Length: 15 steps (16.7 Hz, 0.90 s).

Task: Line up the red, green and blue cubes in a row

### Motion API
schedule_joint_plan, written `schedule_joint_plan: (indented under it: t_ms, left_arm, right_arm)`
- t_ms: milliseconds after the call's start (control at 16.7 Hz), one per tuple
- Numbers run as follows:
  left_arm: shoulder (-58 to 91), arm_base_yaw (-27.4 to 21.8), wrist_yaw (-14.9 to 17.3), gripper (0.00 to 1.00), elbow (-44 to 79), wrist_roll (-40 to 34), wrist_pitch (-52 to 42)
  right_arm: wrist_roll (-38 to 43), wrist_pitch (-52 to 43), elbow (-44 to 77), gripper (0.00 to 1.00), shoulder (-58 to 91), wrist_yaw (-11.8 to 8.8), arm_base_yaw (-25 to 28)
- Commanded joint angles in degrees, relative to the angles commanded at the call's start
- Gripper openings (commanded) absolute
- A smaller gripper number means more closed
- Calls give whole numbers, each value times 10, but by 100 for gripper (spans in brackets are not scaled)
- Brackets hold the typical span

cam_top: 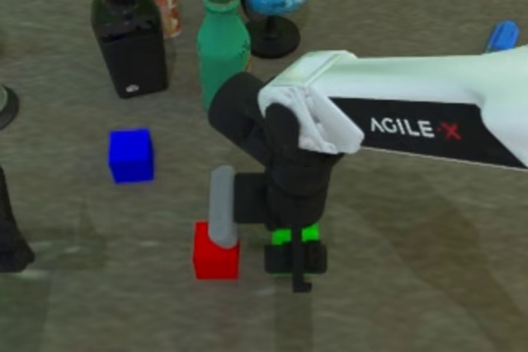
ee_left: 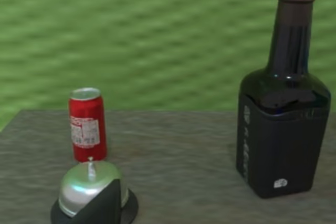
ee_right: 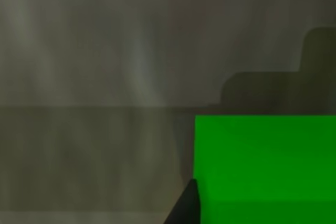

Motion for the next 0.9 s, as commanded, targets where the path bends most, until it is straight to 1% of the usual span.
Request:
schedule_joint_plan:
  t_ms: [240,300,900]
  left_arm:
    - [0,0,0,100,0,0,0]
    - [0,0,0,100,0,0,0]
    - [0,0,0,100,0,0,0]
  right_arm:
    - [0,0,0,98,0,0,0]
    - [0,0,0,100,0,0,0]
    - [0,-10,9,100,-3,0,0]
